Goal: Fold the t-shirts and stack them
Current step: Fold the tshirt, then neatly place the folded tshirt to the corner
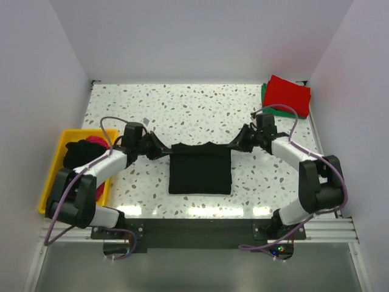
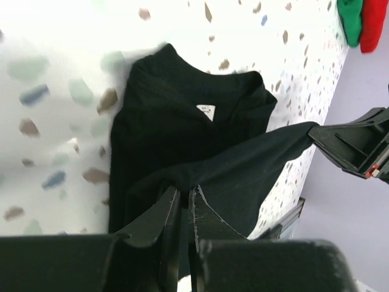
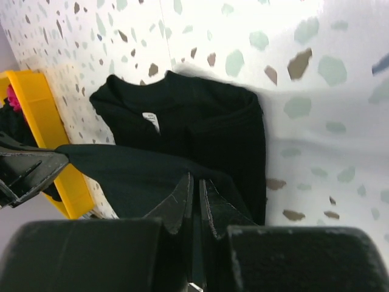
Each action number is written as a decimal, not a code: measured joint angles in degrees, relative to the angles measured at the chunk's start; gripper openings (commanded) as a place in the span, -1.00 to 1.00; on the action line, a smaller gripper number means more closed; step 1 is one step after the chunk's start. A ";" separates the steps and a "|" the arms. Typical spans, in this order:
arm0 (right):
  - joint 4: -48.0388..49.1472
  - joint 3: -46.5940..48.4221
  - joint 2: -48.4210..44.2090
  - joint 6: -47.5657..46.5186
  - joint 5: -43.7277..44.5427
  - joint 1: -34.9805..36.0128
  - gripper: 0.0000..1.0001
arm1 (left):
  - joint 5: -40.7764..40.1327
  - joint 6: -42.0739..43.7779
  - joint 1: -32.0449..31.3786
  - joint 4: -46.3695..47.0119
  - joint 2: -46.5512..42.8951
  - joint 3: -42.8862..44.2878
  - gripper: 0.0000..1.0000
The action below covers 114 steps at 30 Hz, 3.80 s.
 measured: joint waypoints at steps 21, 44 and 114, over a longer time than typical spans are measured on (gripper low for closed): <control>-0.04 26.40 30.08 -3.37 -0.28 -5.51 0.06 | 2.05 7.39 9.70 2.58 23.37 17.70 0.27; 7.15 -15.85 -12.63 1.36 10.91 13.90 -0.06 | -1.53 7.41 -18.60 1.84 4.13 4.55 -0.75; 1.25 9.81 15.67 -11.02 21.14 17.86 -0.27 | -1.73 3.91 -25.77 7.85 18.36 9.49 -0.89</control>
